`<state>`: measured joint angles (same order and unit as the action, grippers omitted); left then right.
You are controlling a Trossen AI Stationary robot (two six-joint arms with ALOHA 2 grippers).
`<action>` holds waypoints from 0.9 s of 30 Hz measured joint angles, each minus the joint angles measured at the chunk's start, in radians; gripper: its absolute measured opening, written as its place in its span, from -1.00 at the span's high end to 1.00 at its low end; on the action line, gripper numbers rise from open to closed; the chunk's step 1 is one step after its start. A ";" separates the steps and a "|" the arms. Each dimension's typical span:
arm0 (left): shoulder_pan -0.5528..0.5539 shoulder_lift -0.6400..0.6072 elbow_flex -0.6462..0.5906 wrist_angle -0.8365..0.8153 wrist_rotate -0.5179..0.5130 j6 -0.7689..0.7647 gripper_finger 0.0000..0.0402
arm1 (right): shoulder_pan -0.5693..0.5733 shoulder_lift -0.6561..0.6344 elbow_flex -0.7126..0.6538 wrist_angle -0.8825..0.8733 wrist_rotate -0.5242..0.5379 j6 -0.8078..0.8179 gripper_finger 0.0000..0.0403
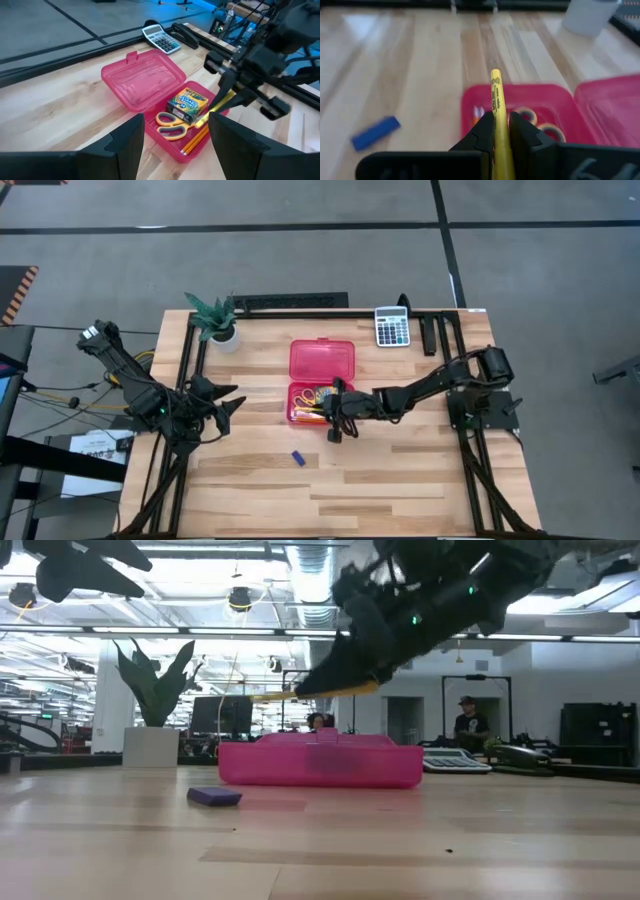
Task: Pack school essentials
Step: Put the pen into the supply box
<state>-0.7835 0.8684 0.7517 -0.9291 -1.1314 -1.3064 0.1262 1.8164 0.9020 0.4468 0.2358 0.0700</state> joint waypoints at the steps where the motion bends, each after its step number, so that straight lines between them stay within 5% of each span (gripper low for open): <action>1: 0.000 0.000 0.000 0.000 0.000 0.000 -0.04 | -0.005 0.005 -0.007 -0.004 -0.002 0.000 0.76; 19: 0.000 0.000 0.000 -0.001 -0.004 0.001 -0.04 | -0.029 0.154 -0.027 0.133 -0.059 0.109 0.75; 27: 0.000 0.000 0.000 -0.001 -0.015 0.002 -0.04 | -0.029 0.144 -0.026 0.146 -0.056 0.114 0.60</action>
<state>-0.7835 0.8688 0.7517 -0.9303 -1.1460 -1.3042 0.0975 1.9606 0.8760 0.5932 0.1799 0.1841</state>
